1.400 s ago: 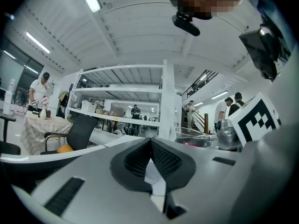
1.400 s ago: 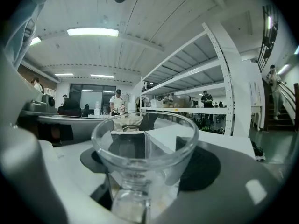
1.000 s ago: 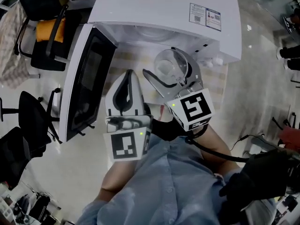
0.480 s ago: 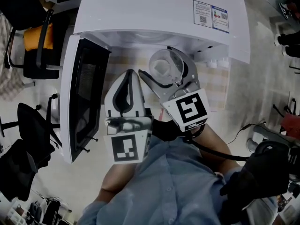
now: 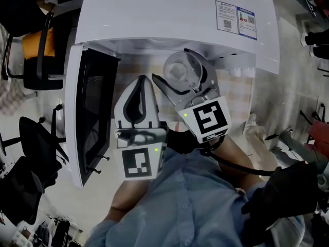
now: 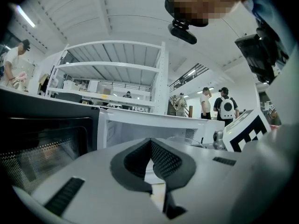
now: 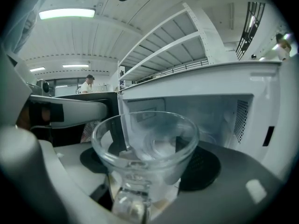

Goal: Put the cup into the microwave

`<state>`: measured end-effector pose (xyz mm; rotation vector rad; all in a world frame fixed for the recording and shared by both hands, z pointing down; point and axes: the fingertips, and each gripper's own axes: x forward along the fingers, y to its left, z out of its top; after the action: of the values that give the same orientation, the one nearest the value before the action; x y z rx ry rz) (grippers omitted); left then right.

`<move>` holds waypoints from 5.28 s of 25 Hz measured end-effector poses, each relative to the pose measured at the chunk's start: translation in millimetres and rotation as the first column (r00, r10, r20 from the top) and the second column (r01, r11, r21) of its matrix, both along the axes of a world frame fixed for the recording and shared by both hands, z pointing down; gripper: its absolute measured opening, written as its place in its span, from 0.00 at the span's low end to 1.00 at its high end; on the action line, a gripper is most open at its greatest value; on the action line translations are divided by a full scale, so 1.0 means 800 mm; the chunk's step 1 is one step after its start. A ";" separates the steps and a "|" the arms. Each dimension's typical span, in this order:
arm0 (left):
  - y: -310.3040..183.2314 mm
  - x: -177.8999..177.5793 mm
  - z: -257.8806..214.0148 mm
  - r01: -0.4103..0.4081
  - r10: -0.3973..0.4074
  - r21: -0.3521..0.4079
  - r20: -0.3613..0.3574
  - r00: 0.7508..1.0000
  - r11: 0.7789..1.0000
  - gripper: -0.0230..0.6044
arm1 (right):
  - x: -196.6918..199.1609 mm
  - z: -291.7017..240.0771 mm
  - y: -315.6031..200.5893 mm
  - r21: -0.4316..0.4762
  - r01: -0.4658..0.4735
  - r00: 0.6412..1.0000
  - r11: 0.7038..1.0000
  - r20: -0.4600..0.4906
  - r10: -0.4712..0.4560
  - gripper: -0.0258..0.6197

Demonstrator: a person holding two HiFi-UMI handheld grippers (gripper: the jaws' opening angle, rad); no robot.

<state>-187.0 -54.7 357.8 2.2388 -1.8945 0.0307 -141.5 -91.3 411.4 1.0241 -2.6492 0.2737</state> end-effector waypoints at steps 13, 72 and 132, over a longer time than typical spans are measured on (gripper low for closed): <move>-0.032 -0.001 0.016 -0.001 0.001 -0.034 -0.013 1.000 0.999 0.05 | 0.005 0.010 -0.044 -0.005 -0.030 1.000 1.000 -0.004 0.030 0.64; -0.066 -0.015 0.039 0.014 -0.015 -0.070 -0.023 1.000 0.997 0.05 | 0.001 0.062 -0.097 0.009 -0.052 0.997 0.999 -0.061 0.052 0.68; -0.035 -0.018 0.017 0.043 -0.044 -0.050 -0.031 0.999 0.998 0.05 | 0.018 0.044 -0.081 0.039 -0.118 0.990 0.992 -0.076 0.120 0.67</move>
<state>-201.5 -82.5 371.6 2.1526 -1.9044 0.0349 -127.3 -155.7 446.8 1.1815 -2.5355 0.2097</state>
